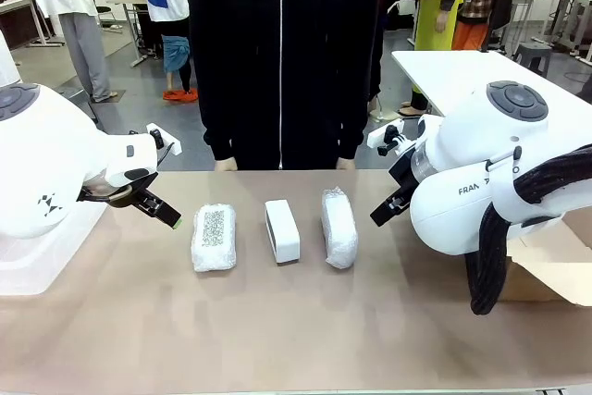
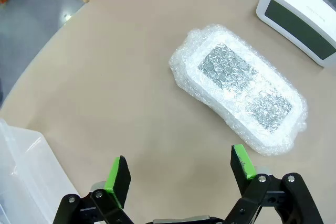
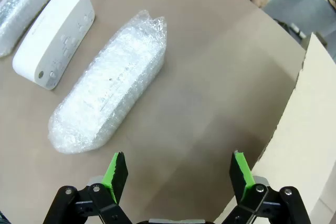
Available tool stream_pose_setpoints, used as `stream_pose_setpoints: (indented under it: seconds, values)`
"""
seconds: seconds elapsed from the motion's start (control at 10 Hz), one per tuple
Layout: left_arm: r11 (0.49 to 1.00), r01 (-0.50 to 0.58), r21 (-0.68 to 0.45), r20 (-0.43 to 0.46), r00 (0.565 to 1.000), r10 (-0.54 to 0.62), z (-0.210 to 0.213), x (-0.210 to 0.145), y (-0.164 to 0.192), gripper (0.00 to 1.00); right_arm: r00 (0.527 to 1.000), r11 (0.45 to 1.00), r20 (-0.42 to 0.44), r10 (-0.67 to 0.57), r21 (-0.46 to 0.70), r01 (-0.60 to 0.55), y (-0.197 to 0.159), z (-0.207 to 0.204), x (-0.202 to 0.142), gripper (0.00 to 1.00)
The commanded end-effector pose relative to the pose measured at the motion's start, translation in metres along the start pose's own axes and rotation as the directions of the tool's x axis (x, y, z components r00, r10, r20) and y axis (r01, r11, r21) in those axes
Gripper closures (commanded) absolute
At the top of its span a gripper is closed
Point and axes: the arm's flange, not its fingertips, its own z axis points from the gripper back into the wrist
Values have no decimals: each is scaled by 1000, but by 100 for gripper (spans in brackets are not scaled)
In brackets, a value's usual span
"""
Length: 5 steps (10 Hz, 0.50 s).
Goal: Separate and place wrapped and unwrapped clocks.
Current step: Pick up the Digital clock indicated by the person.
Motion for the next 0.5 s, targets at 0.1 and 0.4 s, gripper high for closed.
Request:
stream_pose_setpoints:
  seconds: [0.1, 0.4]
  values:
    - [1000, -1, 0, 0, 1000, 1, 0, 0, 0, 0, 1000, 1000, 0, -2, 0, 2, 0, 0, 0, 0]
    - [1000, -1, 0, 0, 1000, 1, 0, 0, 0, 0, 1000, 1000, 0, -2, 0, 2, 0, 0, 0, 0]
